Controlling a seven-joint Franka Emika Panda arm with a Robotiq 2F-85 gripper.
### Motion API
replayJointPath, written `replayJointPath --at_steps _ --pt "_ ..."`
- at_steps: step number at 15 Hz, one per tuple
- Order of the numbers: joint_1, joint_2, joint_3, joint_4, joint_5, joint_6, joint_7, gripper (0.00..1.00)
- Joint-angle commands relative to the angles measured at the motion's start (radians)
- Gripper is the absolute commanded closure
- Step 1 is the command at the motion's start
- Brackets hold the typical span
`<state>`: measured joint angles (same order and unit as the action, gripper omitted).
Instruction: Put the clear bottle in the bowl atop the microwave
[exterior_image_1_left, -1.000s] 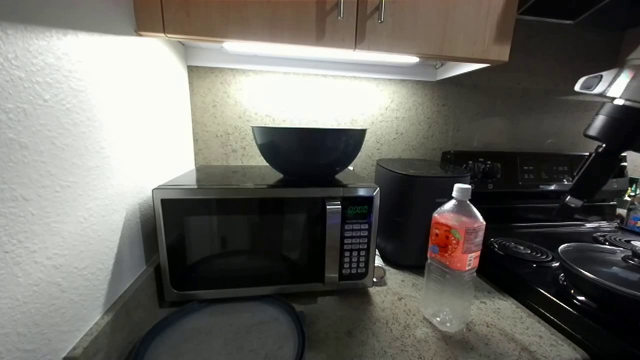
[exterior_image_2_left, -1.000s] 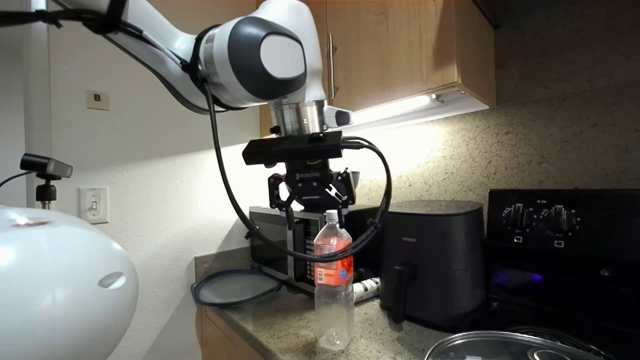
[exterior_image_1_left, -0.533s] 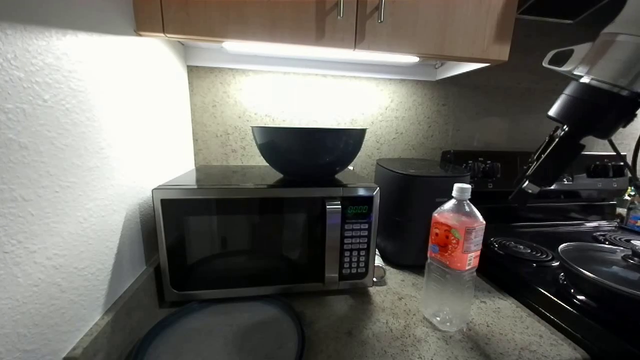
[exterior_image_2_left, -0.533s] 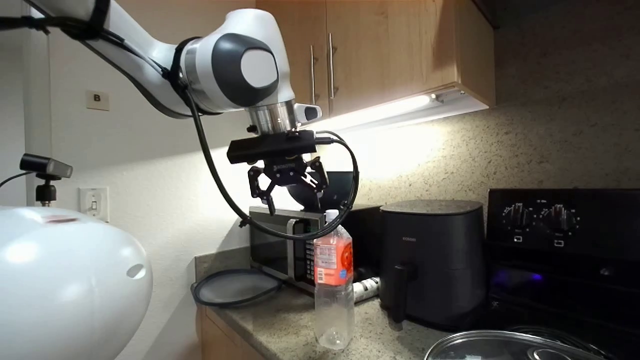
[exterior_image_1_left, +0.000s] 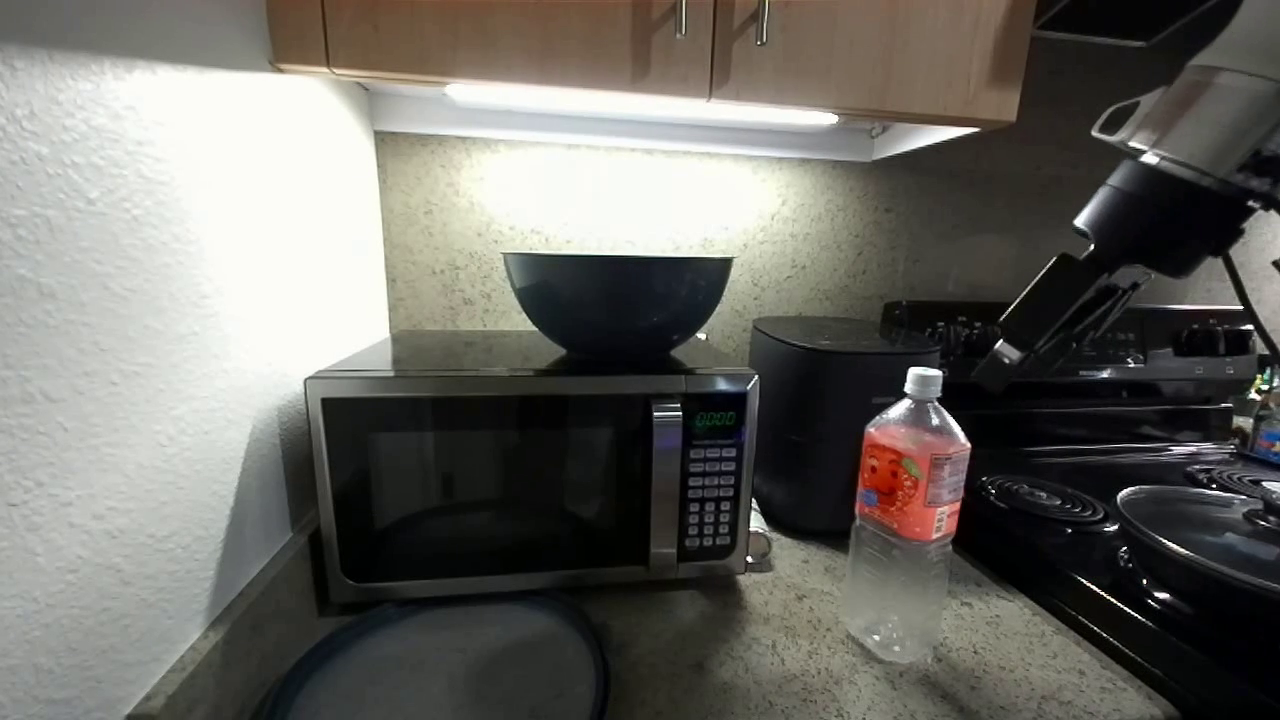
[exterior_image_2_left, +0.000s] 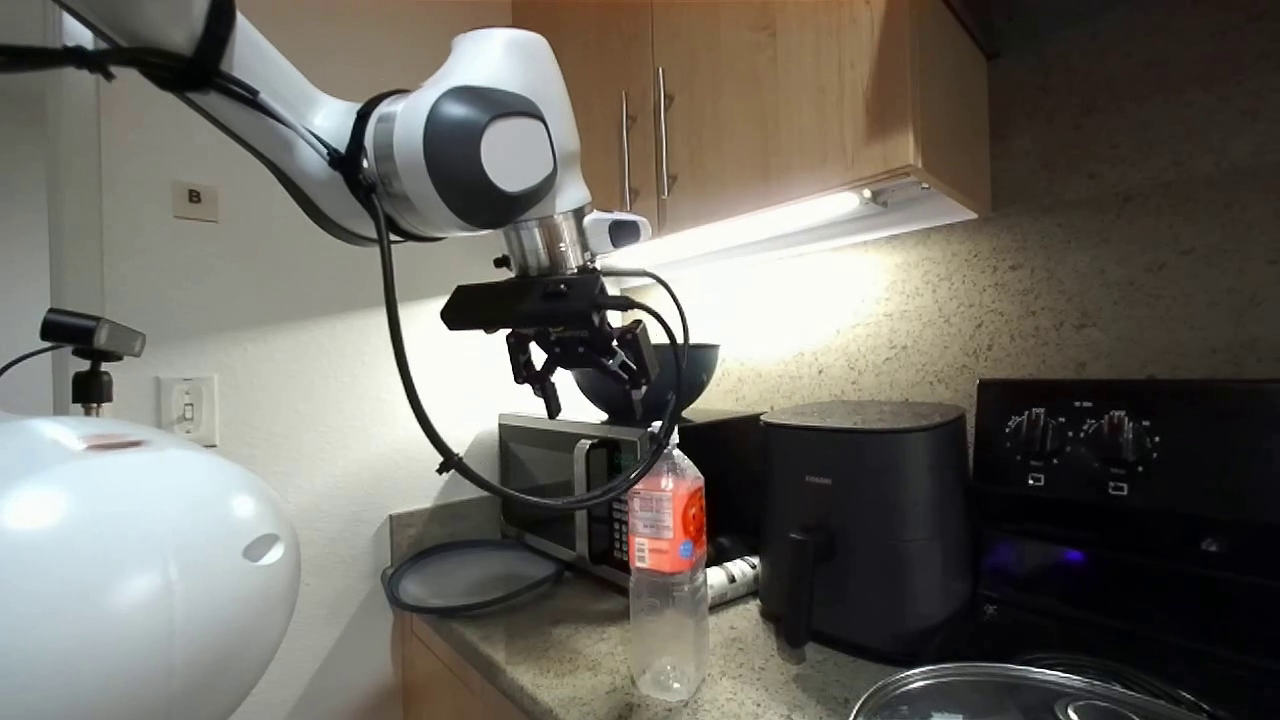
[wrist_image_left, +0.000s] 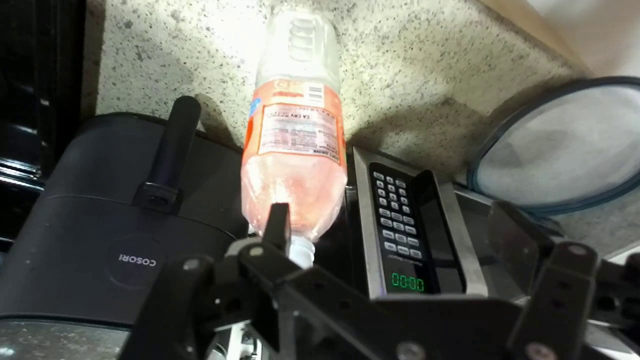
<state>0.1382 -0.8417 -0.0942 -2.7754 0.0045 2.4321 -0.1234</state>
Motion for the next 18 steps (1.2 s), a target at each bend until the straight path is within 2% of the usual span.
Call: replayJointPath --at_steps 1,2,5,8,14,15,16,18 --pt "-0.082 0.096 0.092 0.021 0.01 0.081 0.155 0.0" --pt "-0.045 0.039 0.054 0.002 0.017 0.046 0.084 0.0" --pt "-0.076 0.08 0.086 0.014 0.012 0.057 0.127 0.0" --pt "-0.058 0.125 0.078 0.013 0.059 0.188 0.154 0.0" --pt "-0.105 0.291 0.1 0.047 0.069 0.437 0.23 0.0" --pt "-0.11 0.306 0.101 0.053 0.066 0.447 0.238 0.0" --pt "-0.092 0.251 0.087 0.028 0.062 0.404 0.206 0.0" --pt "-0.1 0.288 0.088 0.043 0.061 0.422 0.212 0.0"
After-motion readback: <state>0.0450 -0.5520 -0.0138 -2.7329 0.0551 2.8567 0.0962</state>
